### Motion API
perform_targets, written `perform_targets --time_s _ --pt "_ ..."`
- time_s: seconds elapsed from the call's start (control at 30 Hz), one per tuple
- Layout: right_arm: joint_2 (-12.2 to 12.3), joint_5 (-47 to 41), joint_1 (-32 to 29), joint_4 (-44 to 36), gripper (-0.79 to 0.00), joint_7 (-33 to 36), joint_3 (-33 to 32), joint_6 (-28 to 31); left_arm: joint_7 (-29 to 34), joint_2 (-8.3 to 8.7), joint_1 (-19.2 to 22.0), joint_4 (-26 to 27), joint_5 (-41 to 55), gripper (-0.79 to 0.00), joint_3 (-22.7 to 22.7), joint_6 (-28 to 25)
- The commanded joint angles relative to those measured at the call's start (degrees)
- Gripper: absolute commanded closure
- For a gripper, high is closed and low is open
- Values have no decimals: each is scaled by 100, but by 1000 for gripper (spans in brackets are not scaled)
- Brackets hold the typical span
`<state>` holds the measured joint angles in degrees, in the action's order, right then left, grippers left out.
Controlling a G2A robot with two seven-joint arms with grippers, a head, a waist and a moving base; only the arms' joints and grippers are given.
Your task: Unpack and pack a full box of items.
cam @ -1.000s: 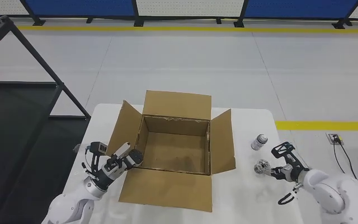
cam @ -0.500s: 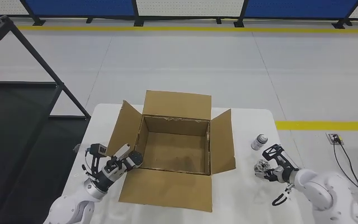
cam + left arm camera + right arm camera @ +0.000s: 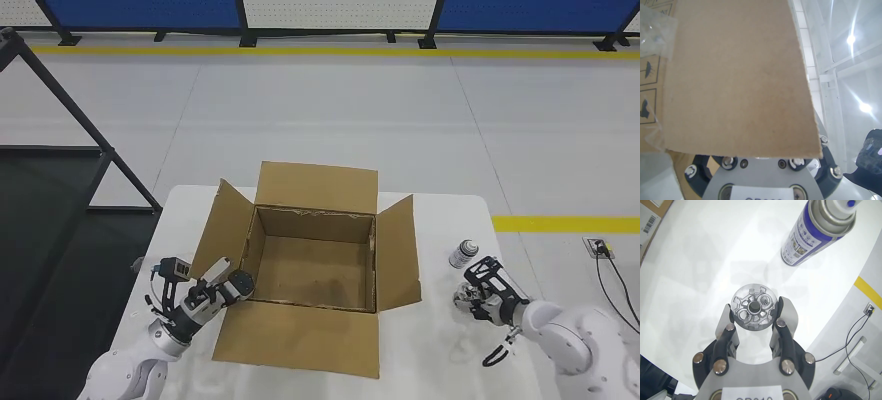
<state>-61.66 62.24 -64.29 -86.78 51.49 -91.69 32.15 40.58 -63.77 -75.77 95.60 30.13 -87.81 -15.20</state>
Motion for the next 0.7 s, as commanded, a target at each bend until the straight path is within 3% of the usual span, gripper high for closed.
perform_targets --time_s 0.0,0.2,0.43,0.67 --pt "16 -36 -27 -109 0 -14 -51 -13 9 0 -6 -8 14 -785 -11 -20" --pt "70 -486 -256 -959 0 -89 -342 -61 40 -1 -13 -25 56 -785 -22 -60" --pt "107 -1223 -438 -2294 0 67 -640 -606 90 -7 -19 -18 76 -785 16 -123" --pt "129 -1851 -412 -2800 0 180 -816 -1046 85 -17 -36 9 82 -785 81 -154"
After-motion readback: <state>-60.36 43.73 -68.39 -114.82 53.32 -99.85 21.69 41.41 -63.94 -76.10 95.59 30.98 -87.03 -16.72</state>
